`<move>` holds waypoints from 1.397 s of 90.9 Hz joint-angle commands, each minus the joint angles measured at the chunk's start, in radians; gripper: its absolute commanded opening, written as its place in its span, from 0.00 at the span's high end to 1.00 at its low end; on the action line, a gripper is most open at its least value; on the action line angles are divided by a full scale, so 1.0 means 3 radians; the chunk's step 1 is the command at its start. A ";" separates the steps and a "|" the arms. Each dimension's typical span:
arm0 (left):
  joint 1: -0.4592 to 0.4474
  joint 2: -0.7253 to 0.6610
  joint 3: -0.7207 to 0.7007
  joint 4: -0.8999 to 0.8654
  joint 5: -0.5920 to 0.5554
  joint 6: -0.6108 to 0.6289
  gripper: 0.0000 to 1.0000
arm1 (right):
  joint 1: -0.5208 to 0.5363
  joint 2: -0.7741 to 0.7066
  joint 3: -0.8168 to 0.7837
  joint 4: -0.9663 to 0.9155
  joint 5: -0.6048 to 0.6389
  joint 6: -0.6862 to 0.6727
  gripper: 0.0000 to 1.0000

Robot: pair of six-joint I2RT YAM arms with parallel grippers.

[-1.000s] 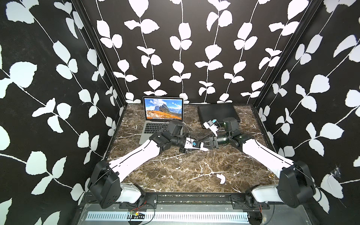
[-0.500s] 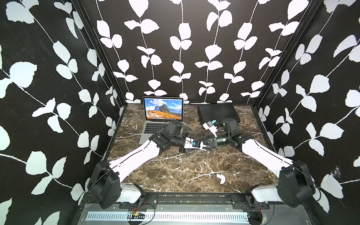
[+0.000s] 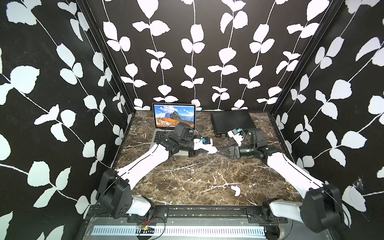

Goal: Insert the wireless mouse receiver into the laptop
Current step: Place the mouse at the center of the board.

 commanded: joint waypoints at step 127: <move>0.0406 -0.0246 -0.0231 -0.1718 -0.2366 -0.2609 0.01 | 0.0370 0.0133 0.0058 0.0184 0.1193 -0.0323 0.22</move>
